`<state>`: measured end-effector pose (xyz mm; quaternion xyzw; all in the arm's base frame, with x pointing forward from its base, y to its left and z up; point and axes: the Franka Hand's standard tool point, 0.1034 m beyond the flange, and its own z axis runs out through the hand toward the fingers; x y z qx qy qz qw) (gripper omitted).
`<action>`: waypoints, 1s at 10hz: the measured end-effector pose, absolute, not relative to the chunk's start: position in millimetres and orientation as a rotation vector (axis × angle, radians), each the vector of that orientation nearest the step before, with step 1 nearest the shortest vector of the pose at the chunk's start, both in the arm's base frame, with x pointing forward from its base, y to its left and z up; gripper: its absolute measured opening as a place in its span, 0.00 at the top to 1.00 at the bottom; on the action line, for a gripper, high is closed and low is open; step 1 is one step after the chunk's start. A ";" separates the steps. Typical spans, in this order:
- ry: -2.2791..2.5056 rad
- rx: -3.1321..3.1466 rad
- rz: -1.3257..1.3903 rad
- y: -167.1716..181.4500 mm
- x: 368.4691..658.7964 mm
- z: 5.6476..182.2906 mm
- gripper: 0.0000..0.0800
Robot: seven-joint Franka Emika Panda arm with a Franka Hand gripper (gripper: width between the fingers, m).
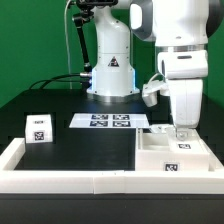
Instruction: Assemble cabinet
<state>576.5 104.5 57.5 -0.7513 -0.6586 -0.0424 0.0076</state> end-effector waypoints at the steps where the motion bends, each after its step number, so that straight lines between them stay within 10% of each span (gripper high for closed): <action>1: -2.055 -2.349 -0.122 103.9 578.5 56.9 0.91; 7: -2.096 -2.315 -0.112 101.3 579.6 62.1 0.91; 8: -2.085 -2.332 -0.118 101.1 577.2 66.5 0.62; 9: -2.073 -2.350 -0.121 100.3 570.5 71.8 0.62; 10: -2.065 -2.361 -0.114 99.2 561.6 75.6 0.37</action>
Offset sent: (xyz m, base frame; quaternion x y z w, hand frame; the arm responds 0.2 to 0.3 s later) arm 0.0114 0.0063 -0.0022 -0.0015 0.0102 -0.0490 0.9987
